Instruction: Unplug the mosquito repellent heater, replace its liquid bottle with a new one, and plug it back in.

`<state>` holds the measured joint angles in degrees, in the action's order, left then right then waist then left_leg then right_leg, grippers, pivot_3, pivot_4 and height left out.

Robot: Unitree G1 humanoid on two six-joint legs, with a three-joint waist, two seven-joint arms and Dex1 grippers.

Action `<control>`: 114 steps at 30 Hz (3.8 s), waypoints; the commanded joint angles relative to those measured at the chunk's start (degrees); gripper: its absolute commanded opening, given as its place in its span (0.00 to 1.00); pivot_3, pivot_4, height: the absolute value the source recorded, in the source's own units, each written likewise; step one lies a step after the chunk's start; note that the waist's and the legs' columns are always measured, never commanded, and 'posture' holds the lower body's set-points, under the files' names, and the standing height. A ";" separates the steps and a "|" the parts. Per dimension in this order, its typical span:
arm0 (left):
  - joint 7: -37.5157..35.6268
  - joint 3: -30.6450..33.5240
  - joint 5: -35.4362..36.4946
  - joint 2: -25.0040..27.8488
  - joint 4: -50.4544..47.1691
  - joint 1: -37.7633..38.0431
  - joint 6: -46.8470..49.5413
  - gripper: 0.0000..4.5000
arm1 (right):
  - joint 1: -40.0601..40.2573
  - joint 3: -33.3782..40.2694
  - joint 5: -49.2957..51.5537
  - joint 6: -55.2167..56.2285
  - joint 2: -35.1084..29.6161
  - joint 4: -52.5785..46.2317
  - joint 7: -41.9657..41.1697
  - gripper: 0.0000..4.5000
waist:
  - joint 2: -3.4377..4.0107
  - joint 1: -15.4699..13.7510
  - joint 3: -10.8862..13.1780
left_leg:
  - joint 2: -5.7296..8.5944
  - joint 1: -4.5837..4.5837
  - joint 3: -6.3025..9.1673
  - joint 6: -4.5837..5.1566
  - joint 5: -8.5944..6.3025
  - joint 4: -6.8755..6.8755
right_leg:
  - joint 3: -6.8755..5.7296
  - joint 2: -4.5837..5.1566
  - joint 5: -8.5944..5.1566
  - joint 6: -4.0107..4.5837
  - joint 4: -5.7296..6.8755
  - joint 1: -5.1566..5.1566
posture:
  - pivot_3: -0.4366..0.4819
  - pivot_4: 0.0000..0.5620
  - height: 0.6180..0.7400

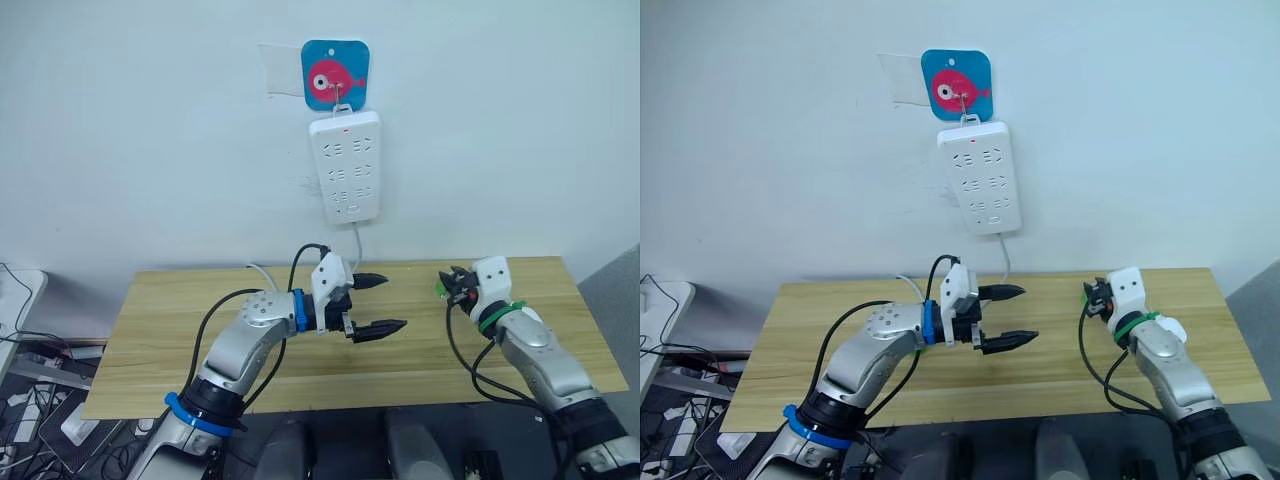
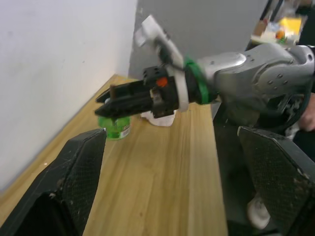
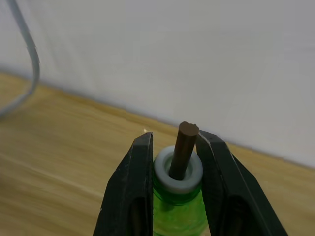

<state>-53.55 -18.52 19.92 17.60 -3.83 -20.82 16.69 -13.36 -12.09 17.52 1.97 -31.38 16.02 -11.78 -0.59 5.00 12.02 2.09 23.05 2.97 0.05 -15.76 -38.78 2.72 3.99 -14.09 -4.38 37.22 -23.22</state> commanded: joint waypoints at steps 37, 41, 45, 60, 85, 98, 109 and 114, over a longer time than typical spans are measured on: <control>25.35 15.34 -6.62 0.49 -22.91 28.58 0.09 1.00 | 1.11 2.81 2.03 -20.06 0.89 -33.69 -26.03 0.99 | 0.12 -0.46 -0.30 | -0.06 -0.13 0.08 -0.03 0.00 0.00 | -0.08 0.05 -0.04 0.02 0.29 0.01 | 0.38 0.32 1.00; 30.72 19.26 -9.15 -1.68 -22.75 37.53 -5.70 1.00 | -2.12 2.16 4.87 -22.89 0.44 -32.62 -31.97 0.99 | 0.08 -1.23 -0.29 | -0.03 -0.13 0.11 -0.03 0.00 -0.01 | -0.13 0.08 -0.04 0.02 0.26 0.03 | 0.42 0.33 1.00; 33.21 21.51 -9.26 -4.66 -19.57 44.29 -11.33 1.00 | -6.40 0.50 5.32 -23.52 -1.34 -29.65 -40.14 0.99 | 0.03 -2.06 -0.25 | -0.06 -0.13 0.10 -0.02 -0.01 0.00 | -0.16 0.09 -0.03 0.05 0.12 0.07 | 0.45 0.35 1.00; 35.04 21.02 -15.86 -7.96 19.43 30.19 -36.74 1.00 | -8.40 -0.74 5.84 -27.86 -5.22 -31.08 -50.34 0.99 | -0.14 -3.49 -0.17 | -0.04 -0.11 0.18 -0.03 -0.01 0.00 | -0.33 0.13 0.03 0.12 0.01 0.11 | 0.45 0.37 1.00; 35.01 21.96 -16.46 -10.61 54.00 12.70 -54.12 0.53 | -10.52 6.49 12.58 -44.40 -11.21 -43.02 -46.18 1.00 | -0.19 -3.06 -0.15 | -0.03 -0.10 0.19 -0.03 -0.01 -0.01 | -0.33 0.16 0.06 0.12 0.03 0.07 | 0.36 0.36 1.00; 15.22 10.44 -9.15 0.67 8.35 17.41 -25.91 0.50 | -11.32 9.54 14.63 -44.95 -9.98 -39.45 -43.58 1.00 | -0.40 -3.01 0.01 | -0.12 -0.06 0.22 -0.05 0.00 0.00 | -0.37 0.13 0.07 0.14 0.03 0.08 | 0.39 0.38 1.00; -4.74 6.66 -1.17 11.74 1.65 2.47 -3.46 0.50 | -8.45 7.07 8.48 -30.64 -1.69 -26.96 -43.35 1.00 | -0.38 -2.03 0.03 | -0.14 -0.06 0.18 -0.04 0.00 0.01 | -0.37 0.02 0.06 0.14 0.00 0.06 | 0.32 0.35 1.00; -8.28 6.02 -1.78 10.81 5.35 -1.72 -3.70 0.50 | -6.67 6.46 6.99 -24.69 0.71 -20.92 -45.41 1.00 | -0.38 -1.27 0.03 | -0.14 -0.06 0.12 -0.04 0.00 0.02 | -0.32 0.03 0.06 0.14 -0.01 0.03 | 0.30 0.34 1.00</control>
<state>-60.57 -12.12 17.52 28.81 1.26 -21.88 13.31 -20.01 -5.88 24.92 -25.48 -30.93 -5.09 -55.93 -0.97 3.73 12.05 1.94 22.99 3.09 0.01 -15.76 -38.76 2.41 4.02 -14.03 -4.24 37.20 -23.20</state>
